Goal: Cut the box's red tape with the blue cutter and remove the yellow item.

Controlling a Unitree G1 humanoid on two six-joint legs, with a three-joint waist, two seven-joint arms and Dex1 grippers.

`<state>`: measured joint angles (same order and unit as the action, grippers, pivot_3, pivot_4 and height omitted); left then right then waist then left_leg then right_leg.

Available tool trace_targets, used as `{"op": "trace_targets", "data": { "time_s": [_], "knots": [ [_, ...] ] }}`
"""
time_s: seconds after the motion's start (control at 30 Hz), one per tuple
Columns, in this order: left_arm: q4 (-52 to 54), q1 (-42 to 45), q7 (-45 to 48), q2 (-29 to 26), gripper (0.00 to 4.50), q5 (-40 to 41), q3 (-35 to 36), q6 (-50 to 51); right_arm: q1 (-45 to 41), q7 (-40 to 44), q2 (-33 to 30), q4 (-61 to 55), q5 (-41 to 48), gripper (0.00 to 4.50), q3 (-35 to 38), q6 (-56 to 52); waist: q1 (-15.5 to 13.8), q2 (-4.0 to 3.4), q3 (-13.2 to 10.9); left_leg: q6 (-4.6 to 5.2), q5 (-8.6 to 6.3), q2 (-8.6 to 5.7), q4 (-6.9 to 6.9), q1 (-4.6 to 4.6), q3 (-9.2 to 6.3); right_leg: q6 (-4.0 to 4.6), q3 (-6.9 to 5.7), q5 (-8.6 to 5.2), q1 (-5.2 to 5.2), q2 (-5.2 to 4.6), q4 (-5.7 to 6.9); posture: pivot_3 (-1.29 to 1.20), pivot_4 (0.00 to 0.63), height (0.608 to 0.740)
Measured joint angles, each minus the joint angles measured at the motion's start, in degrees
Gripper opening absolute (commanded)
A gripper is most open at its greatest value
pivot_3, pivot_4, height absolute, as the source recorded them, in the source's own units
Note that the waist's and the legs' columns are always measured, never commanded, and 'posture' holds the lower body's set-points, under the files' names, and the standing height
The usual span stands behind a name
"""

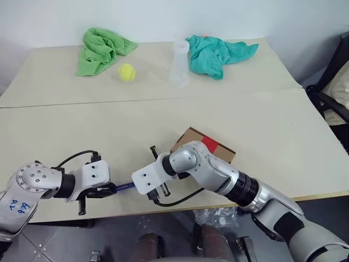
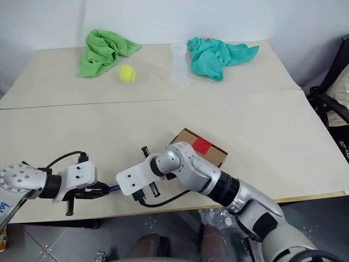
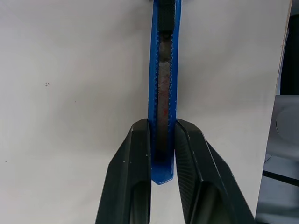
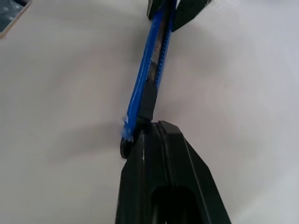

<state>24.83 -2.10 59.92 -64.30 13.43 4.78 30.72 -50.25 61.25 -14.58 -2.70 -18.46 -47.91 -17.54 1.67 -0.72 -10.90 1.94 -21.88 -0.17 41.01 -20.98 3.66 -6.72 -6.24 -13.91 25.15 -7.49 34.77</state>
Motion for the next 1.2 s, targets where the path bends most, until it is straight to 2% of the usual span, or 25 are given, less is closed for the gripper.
{"op": "trace_targets", "data": {
  "time_s": [0.23,0.57,1.2],
  "knots": [
    [0.0,0.6,0.0,0.1,0.41,0.0,-0.4,0.3,0.1,0.0,0.8,0.0,-2.1,0.01,-0.1,0.9,-0.1,0.00,0.0,0.01,0.01,-0.03,0.01,-0.01,-0.02,0.00,0.01,0.00,0.01,-0.03,0.01,0.00,0.150,0.740],
    [-0.6,1.3,0.0,0.3,0.41,0.0,-0.8,0.0,0.5,4.0,-0.8,-10.2,-5.2,0.01,-0.4,-1.4,-0.1,0.01,0.0,0.03,0.01,-0.04,0.02,-0.04,-0.02,0.01,0.01,0.00,0.06,-0.03,0.06,0.00,0.150,0.740],
    [-0.7,1.8,-0.5,0.4,0.41,-0.4,-1.3,-0.1,2.2,2.6,-0.7,-5.7,-7.6,0.01,-1.0,2.9,-0.1,0.01,0.0,0.04,0.06,-0.05,0.05,-0.02,-0.02,0.01,0.06,-0.01,0.06,-0.06,0.15,0.00,0.150,0.740]
  ]
}}
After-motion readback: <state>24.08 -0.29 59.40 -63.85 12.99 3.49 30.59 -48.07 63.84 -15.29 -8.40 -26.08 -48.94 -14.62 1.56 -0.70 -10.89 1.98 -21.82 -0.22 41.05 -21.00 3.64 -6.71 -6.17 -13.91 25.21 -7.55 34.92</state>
